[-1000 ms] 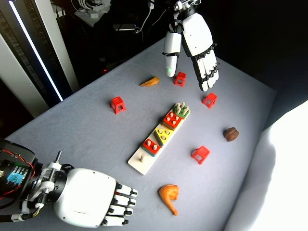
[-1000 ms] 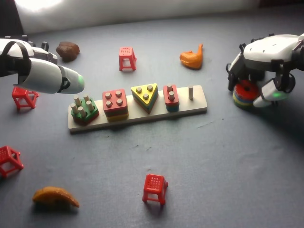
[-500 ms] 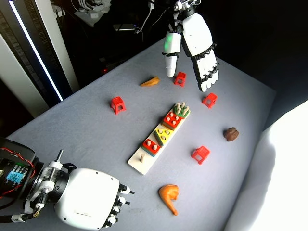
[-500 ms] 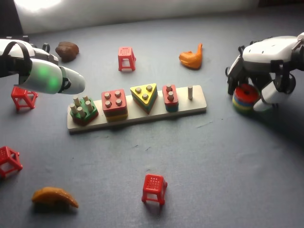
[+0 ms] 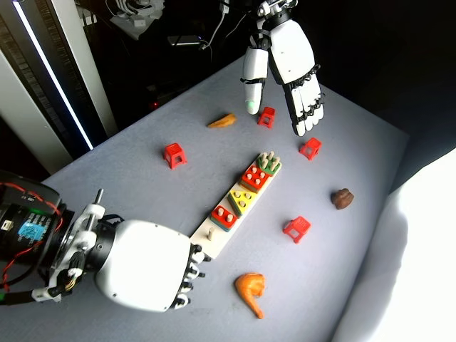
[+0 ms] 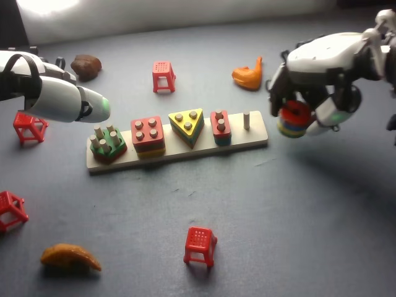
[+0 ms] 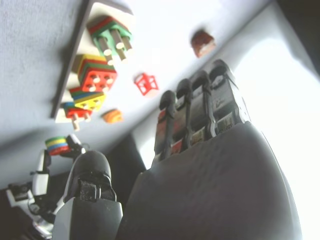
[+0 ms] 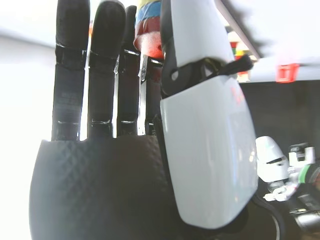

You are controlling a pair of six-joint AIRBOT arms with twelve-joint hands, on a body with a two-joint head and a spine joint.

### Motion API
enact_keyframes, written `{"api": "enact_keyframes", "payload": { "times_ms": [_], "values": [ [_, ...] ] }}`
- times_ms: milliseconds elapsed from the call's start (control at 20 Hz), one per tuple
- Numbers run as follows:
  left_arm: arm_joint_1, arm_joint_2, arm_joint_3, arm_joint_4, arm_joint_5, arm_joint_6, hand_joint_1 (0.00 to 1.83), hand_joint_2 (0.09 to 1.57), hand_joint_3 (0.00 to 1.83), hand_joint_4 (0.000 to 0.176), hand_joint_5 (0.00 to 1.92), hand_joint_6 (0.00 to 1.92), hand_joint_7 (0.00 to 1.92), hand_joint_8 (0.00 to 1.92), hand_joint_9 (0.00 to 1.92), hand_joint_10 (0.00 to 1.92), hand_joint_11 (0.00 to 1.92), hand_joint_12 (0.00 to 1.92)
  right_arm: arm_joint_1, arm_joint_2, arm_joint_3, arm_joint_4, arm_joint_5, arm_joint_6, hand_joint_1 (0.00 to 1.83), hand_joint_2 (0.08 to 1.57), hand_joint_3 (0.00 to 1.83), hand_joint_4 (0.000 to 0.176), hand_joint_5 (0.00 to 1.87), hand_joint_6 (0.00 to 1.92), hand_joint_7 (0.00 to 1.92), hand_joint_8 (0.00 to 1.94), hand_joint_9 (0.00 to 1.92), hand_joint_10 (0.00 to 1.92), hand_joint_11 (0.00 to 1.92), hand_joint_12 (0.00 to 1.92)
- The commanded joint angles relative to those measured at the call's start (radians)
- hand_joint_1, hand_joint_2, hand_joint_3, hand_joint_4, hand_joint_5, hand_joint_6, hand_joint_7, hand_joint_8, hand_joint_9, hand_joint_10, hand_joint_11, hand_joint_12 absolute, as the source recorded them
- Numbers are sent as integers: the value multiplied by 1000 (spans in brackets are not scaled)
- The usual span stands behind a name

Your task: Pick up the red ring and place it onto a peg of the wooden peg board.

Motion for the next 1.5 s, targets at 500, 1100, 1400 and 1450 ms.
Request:
{"api": "enact_keyframes", "payload": {
  "times_ms": [500, 1100, 1400, 1450],
  "values": [
    [-11, 0, 2, 54, -26, -3, 0, 1230, 1, 0, 108, 2, 70, 3, 23, 3, 0, 0, 107, -70, 44, -106, 83, -31, 1373, 1108, 0, 0, 940, 1072, 1027, 772, 918, 1185, 825, 1167],
    [-11, 0, 3, 54, -26, -3, 0, 1232, 1, 0, 132, 9, 83, 7, 29, 4, 0, 0, 95, -109, 51, -171, 73, -31, 1372, 1114, 0, 0, 920, 1096, 1024, 780, 904, 1211, 778, 1202],
    [-11, 0, 3, 54, -26, -3, 0, 1240, 4, 0, 122, 7, 82, 4, 36, 5, 4, 2, 94, -132, 63, -191, 89, -32, 1371, 1117, 0, 0, 902, 1113, 1029, 799, 896, 1208, 763, 1217],
    [-11, 0, 3, 54, -26, -3, 0, 1240, 3, 0, 120, 5, 71, 0, 23, 0, 0, 0, 94, -136, 66, -198, 89, -32, 1372, 1112, 0, 0, 914, 1091, 1042, 769, 908, 1200, 778, 1207]
  ]
}}
